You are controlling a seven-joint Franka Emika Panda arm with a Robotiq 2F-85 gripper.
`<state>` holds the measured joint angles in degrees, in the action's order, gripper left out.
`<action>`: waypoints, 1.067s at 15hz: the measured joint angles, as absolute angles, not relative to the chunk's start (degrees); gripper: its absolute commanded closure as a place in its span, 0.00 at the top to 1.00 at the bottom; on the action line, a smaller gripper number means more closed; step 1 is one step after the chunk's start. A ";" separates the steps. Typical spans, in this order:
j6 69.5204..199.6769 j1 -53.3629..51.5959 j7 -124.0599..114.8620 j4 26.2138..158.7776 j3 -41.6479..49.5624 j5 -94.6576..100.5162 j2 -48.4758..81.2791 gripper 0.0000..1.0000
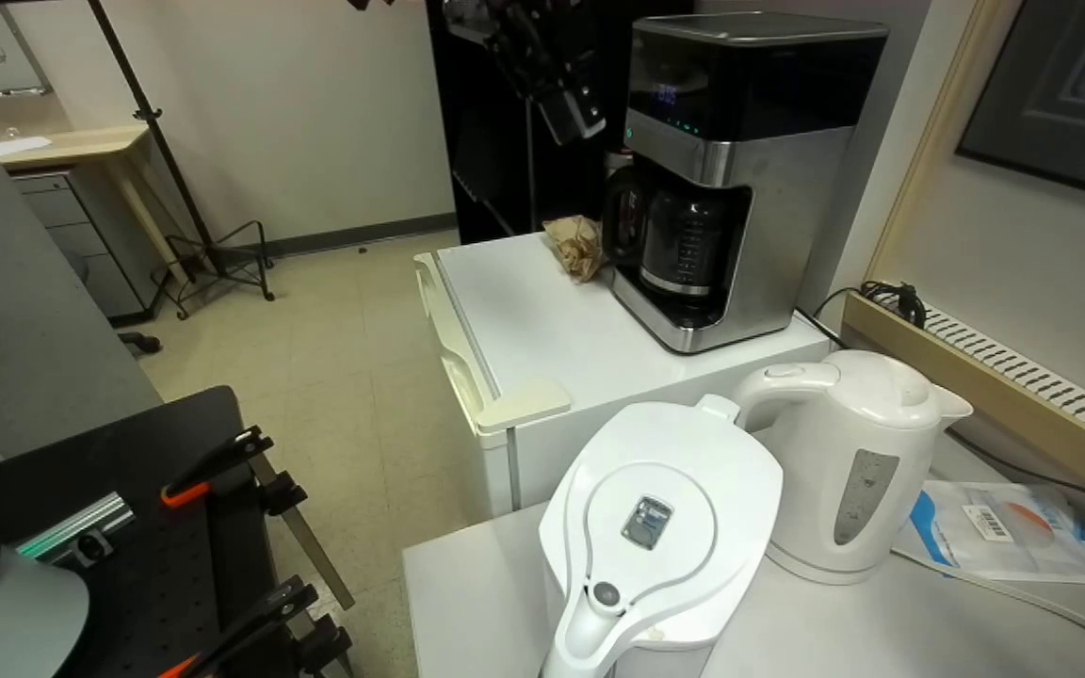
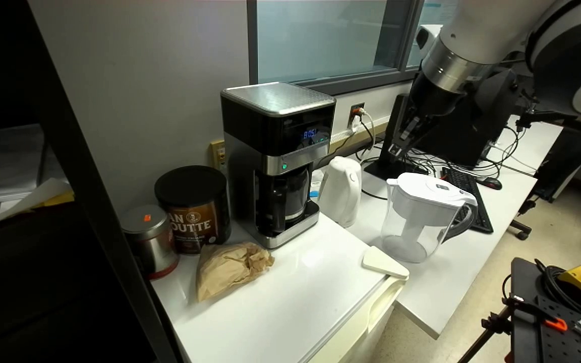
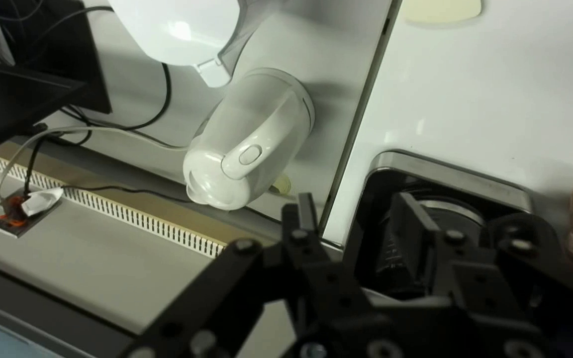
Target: Press a button on the coffee maker
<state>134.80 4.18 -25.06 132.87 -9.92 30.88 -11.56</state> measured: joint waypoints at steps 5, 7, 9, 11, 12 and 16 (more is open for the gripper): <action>136.95 3.04 -29.01 129.44 -10.13 37.82 -6.71 0.00; 137.68 2.36 -30.16 127.99 -10.08 39.59 -4.62 0.03; 138.46 1.70 -30.84 126.47 -9.82 40.98 -2.63 0.03; 139.27 0.95 -31.12 124.74 -9.16 41.66 -0.62 0.03; 139.63 0.63 -31.16 123.82 -8.77 41.80 0.32 0.02; 141.68 -0.43 -31.16 120.19 -6.94 42.03 3.86 0.03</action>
<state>141.68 -0.43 -31.16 120.19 -6.94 42.03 3.86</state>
